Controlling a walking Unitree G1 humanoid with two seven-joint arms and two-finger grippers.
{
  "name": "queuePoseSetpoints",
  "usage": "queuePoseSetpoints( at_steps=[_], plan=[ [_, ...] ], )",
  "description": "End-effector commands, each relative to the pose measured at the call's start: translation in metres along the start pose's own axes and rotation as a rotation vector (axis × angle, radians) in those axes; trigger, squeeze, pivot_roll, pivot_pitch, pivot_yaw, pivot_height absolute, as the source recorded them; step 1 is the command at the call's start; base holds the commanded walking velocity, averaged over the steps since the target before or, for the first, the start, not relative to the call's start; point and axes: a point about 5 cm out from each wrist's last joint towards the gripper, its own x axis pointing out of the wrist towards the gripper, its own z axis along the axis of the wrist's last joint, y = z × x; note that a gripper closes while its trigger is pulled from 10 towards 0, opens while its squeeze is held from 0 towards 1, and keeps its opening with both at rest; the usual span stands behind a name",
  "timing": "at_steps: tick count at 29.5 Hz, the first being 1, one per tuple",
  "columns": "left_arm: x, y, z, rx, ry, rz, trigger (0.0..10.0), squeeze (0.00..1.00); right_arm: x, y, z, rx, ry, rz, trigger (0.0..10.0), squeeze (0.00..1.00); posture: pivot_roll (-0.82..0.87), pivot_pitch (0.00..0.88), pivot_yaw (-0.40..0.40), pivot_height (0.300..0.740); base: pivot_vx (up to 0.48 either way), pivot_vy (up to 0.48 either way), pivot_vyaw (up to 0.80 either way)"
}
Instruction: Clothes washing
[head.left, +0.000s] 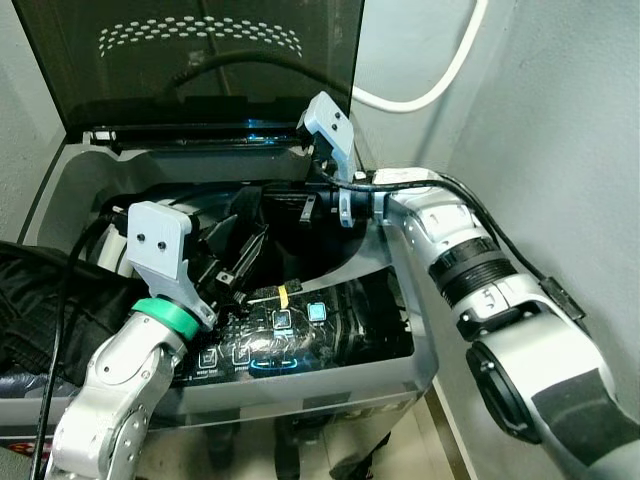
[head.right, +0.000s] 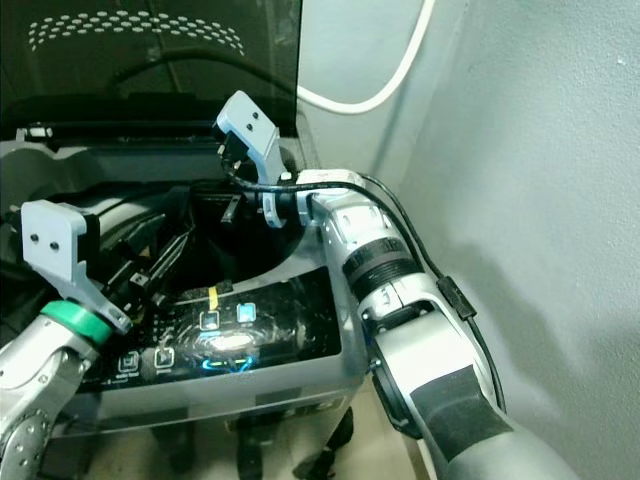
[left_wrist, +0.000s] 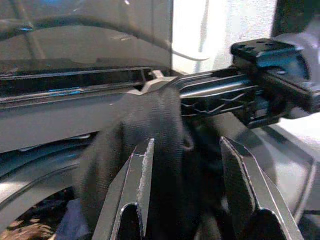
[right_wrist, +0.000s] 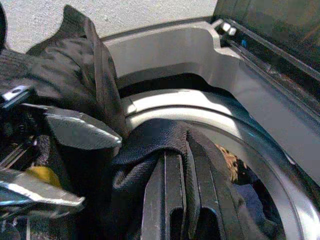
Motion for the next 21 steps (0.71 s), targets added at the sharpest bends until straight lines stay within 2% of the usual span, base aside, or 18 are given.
queuePoseSetpoints(
  at_steps=[1,6,7,9,12,13,14,15,19,21],
  plan=[
    [-0.002,-0.002,-0.002,-0.007,0.014,-0.009,10.0,0.0,0.003,-0.001,0.011,-0.033,-0.024,0.005,10.0,0.0,0.17,0.048,-0.018,0.74,0.0,0.0,0.0],
    [-0.003,-0.005,-0.004,-0.021,0.033,-0.027,10.0,0.0,0.005,-0.002,0.001,-0.029,0.052,-0.009,10.0,0.0,0.17,0.048,-0.018,0.74,0.0,0.0,0.0],
    [-0.003,-0.005,-0.005,-0.028,0.041,-0.031,10.0,0.0,0.006,-0.001,-0.002,0.002,0.081,0.012,10.0,1.0,0.17,0.045,-0.018,0.74,0.0,0.0,0.0],
    [-0.003,-0.005,-0.006,-0.035,0.047,-0.027,10.0,0.0,0.006,0.003,0.002,0.059,0.074,0.081,10.0,1.0,0.17,0.045,-0.018,0.74,0.0,0.0,0.0],
    [-0.003,-0.005,-0.006,-0.036,0.048,-0.024,10.0,0.0,0.005,0.004,0.004,0.069,0.066,0.103,10.0,1.0,0.17,0.045,-0.018,0.74,0.0,0.0,0.0],
    [-0.004,-0.005,-0.006,-0.04,0.049,-0.021,10.0,0.0,0.004,0.004,0.009,0.057,0.03,0.109,10.0,0.74,0.17,0.045,-0.018,0.74,0.0,0.0,0.0],
    [-0.004,-0.005,-0.006,-0.042,0.051,-0.02,10.0,0.0,0.004,0.004,0.013,0.046,0.009,0.113,10.0,0.74,0.17,0.045,-0.018,0.74,0.0,0.0,0.0],
    [-0.004,-0.005,-0.006,-0.046,0.053,-0.019,10.0,0.0,0.001,0.005,0.017,0.041,-0.005,0.131,10.0,0.0,0.17,0.045,-0.018,0.74,0.0,0.0,0.0],
    [-0.005,-0.003,-0.009,-0.047,0.093,-0.004,10.0,0.0,-0.005,0.0,0.026,0.024,-0.012,0.144,10.0,0.0,0.17,0.046,-0.016,0.74,0.0,0.0,0.0],
    [-0.007,0.002,-0.015,-0.024,0.173,0.036,10.0,0.0,-0.008,-0.004,0.032,0.005,-0.014,0.134,10.0,0.0,0.17,0.046,-0.016,0.74,0.0,0.0,0.0]
  ],
)
